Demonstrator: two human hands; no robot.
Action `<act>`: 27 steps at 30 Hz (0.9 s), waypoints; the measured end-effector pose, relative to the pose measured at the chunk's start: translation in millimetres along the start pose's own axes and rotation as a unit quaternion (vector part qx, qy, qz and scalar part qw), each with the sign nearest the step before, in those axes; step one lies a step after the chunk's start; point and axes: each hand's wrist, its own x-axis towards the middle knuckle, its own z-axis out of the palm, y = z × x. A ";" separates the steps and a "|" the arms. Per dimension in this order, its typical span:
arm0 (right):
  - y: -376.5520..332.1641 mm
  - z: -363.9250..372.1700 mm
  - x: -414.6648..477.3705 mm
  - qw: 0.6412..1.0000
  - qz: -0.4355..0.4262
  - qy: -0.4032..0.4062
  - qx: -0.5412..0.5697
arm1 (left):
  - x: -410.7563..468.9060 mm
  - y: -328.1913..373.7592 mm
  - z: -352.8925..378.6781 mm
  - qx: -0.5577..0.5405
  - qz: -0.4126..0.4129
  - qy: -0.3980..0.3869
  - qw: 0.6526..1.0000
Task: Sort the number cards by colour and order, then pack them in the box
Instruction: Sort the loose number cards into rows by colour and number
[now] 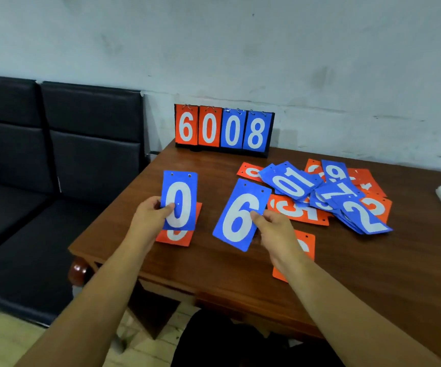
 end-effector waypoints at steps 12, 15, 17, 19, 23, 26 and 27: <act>19.9 35.9 37.0 0.992 0.001 -0.022 -0.122 | 125.6 6.3 40.6 0.195 0.051 0.039 0.979; 25.4 36.7 47.4 0.986 -0.008 -0.021 -0.163 | 132.4 4.5 50.7 0.320 0.076 0.060 0.942; 28.5 35.2 50.7 0.983 -0.007 -0.023 -0.181 | 125.7 3.5 45.9 0.368 0.125 0.083 0.918; 30.4 33.6 52.1 0.983 -0.005 -0.021 -0.184 | 113.0 -0.7 34.1 0.362 0.187 0.046 0.912; 28.2 35.3 50.1 0.984 0.011 -0.007 -0.178 | 62.3 -16.5 6.2 0.409 0.243 -0.095 0.874; 26.4 39.7 43.2 0.983 0.017 0.002 -0.183 | 28.6 -34.0 -13.7 0.449 0.252 -0.148 0.844; 26.4 40.9 39.6 0.983 0.016 0.005 -0.183 | 20.4 -39.3 -21.6 0.447 0.257 -0.151 0.843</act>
